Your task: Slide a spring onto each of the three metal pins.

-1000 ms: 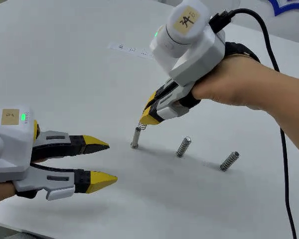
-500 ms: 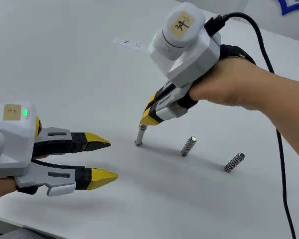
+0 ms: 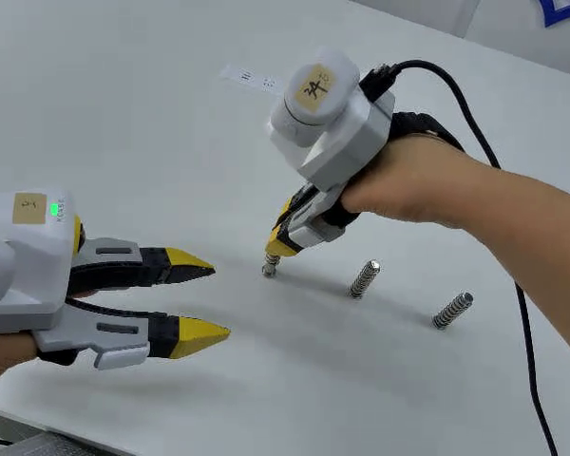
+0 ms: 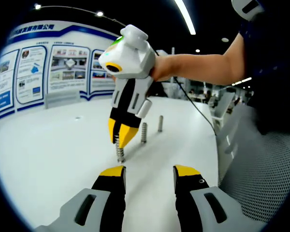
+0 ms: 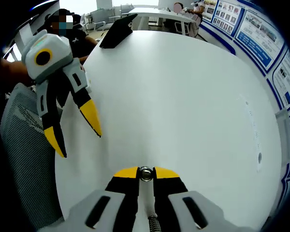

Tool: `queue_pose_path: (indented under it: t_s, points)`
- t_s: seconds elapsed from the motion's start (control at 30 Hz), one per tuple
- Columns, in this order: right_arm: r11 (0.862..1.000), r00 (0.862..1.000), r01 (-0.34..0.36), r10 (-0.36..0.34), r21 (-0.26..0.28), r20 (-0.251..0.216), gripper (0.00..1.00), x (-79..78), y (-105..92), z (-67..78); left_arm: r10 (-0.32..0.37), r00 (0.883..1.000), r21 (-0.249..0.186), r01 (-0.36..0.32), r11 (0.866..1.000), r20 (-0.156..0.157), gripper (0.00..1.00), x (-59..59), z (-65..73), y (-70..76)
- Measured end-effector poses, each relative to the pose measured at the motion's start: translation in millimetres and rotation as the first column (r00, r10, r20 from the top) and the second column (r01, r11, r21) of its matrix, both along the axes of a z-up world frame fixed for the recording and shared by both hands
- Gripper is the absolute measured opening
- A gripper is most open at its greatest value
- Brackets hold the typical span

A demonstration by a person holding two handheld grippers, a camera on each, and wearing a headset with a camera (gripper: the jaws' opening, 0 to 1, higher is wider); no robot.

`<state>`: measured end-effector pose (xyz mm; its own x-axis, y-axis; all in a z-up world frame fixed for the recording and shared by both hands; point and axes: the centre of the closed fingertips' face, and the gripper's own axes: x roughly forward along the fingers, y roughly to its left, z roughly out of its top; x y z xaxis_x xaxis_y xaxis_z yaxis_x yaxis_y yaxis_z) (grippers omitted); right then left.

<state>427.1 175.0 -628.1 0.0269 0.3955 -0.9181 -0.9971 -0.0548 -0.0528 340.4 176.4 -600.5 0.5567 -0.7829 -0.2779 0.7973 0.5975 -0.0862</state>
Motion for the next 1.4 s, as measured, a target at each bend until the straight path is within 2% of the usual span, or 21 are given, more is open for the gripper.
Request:
queue_pose_path:
  t_s: [0.23,0.6,1.03,1.13,1.37,1.4]
  points:
    - [1.0,1.0,0.015,-0.015,-0.014,0.004,0.12,0.3,-2.9,-8.5,0.0,1.0,-0.001,0.0,1.0,-0.002,0.4,0.6,-0.5,-0.1]
    - [1.0,1.0,0.011,-0.011,-0.007,0.011,0.16,-0.5,-4.0,-11.4,0.001,1.0,0.003,-0.001,1.0,-0.003,0.41,2.3,1.1,-0.1]
    - [0.996,0.998,0.045,-0.048,0.07,0.044,0.21,-3.4,-20.8,11.9,-0.002,1.0,0.011,0.002,1.0,-0.003,0.45,5.4,6.7,-4.0]
    - [0.991,0.996,0.07,-0.075,0.112,0.044,0.21,-5.8,-25.9,22.0,0.002,1.0,0.011,-0.002,1.0,-0.001,0.46,6.5,9.3,-3.7]
    - [0.975,0.992,0.12,-0.126,0.186,0.023,0.22,-14.9,-40.0,31.8,0.005,1.0,0.017,-0.005,1.0,-0.006,0.49,6.2,10.6,-4.6]
    - [0.972,0.991,0.131,-0.136,0.198,0.016,0.22,-20.7,-43.9,34.3,0.005,1.0,0.017,-0.005,1.0,-0.006,0.49,6.2,10.9,-5.1]
